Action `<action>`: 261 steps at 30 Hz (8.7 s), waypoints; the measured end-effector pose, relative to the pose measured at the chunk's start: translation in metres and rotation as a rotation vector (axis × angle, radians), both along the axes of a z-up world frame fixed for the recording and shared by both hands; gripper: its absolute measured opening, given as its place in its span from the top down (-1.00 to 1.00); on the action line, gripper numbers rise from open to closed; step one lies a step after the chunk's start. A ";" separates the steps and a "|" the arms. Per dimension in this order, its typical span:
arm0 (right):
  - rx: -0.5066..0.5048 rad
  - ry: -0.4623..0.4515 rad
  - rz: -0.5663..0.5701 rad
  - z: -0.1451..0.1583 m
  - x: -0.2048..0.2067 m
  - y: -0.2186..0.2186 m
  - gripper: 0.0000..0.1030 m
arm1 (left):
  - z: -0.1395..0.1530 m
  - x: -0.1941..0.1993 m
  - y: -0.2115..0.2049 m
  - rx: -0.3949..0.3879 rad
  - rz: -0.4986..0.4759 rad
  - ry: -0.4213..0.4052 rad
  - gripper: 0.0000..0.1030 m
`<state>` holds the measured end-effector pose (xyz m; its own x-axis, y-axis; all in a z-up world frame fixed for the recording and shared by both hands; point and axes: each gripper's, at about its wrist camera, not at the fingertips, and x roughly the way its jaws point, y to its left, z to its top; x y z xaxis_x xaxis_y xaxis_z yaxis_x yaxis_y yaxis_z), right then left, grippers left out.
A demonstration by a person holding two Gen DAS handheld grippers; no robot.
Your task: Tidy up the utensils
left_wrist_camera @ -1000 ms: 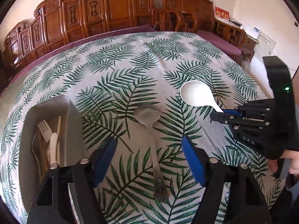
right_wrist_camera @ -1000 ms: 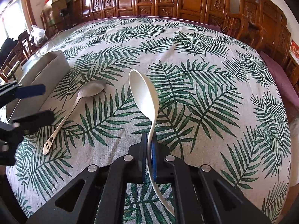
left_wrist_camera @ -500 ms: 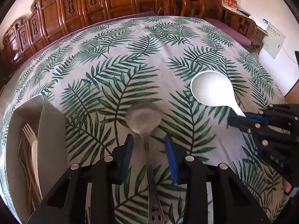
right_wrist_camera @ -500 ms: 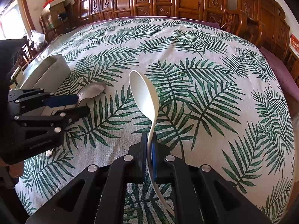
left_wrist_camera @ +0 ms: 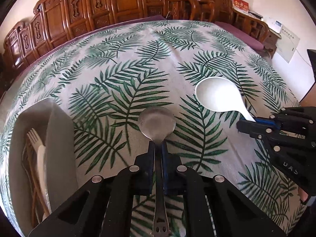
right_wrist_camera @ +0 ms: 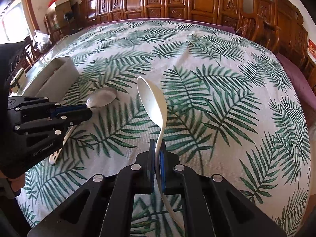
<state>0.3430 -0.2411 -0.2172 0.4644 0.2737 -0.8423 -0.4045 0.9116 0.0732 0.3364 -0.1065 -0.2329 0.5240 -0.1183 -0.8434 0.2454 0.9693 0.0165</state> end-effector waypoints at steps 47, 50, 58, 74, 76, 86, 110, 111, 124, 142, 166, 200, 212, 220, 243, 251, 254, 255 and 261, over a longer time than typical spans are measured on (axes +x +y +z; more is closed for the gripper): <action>0.097 -0.168 0.035 0.060 -0.054 0.047 0.90 | 0.118 -0.082 0.074 -0.174 0.021 -0.312 0.90; 0.117 -0.170 0.044 0.065 -0.060 0.055 0.90 | 0.121 -0.085 0.090 -0.176 0.052 -0.310 0.90; 0.120 -0.196 0.084 0.079 -0.071 0.082 0.90 | 0.122 -0.089 0.135 -0.168 0.139 -0.289 0.90; 0.128 -0.195 0.148 0.086 -0.083 0.122 0.90 | 0.079 -0.076 0.173 -0.091 0.226 -0.127 0.90; 0.133 -0.193 0.150 0.086 -0.083 0.123 0.90 | 0.075 -0.073 0.178 -0.096 0.237 -0.119 0.90; 0.141 -0.189 0.157 0.085 -0.077 0.136 0.90 | 0.057 -0.047 0.186 -0.109 0.270 -0.088 0.90; 0.203 -0.137 0.131 0.080 -0.059 0.166 0.90 | 0.041 -0.029 0.196 -0.113 0.285 -0.047 0.51; 0.207 -0.135 0.132 0.080 -0.059 0.168 0.90 | 0.043 -0.030 0.197 -0.112 0.283 -0.056 0.49; 0.286 -0.090 0.130 0.075 -0.045 0.206 0.90 | 0.079 -0.051 0.236 -0.118 0.338 -0.152 -0.43; 0.320 -0.002 0.058 0.030 -0.018 0.243 0.88 | 0.087 -0.056 0.254 -0.111 0.383 -0.182 -0.79; 0.391 0.040 0.057 0.039 -0.009 0.231 0.71 | 0.087 -0.058 0.256 -0.107 0.386 -0.188 -0.79; 0.152 -0.270 -0.119 0.156 -0.140 0.080 -0.95 | 0.147 -0.155 0.148 -0.065 0.268 -0.278 -0.85; 0.177 -0.418 -0.173 0.213 -0.203 0.044 -0.95 | 0.213 -0.207 0.118 -0.084 0.224 -0.380 -0.85; 0.194 -0.544 -0.203 0.260 -0.248 0.029 -0.95 | 0.256 -0.246 0.100 -0.089 0.207 -0.464 -0.85; 0.219 -0.616 -0.232 0.289 -0.290 0.014 -0.95 | 0.286 -0.285 0.093 -0.106 0.209 -0.550 -0.85; 0.217 -0.617 -0.232 0.289 -0.290 0.014 -0.95 | 0.284 -0.282 0.094 -0.106 0.210 -0.543 -0.85; 0.219 -0.614 -0.231 0.289 -0.290 0.014 -0.95 | 0.284 -0.282 0.095 -0.107 0.212 -0.543 -0.85; 0.219 -0.613 -0.231 0.290 -0.289 0.015 -0.95 | 0.283 -0.282 0.095 -0.108 0.212 -0.543 -0.85; 0.214 -0.613 -0.232 0.290 -0.288 0.015 -0.95 | 0.279 -0.282 0.095 -0.113 0.214 -0.535 -0.85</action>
<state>0.0548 -0.2256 0.0732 0.9064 0.2408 -0.3471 -0.2268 0.9706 0.0811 0.0547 -0.0111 0.0458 0.8957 -0.0364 -0.4431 0.0297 0.9993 -0.0222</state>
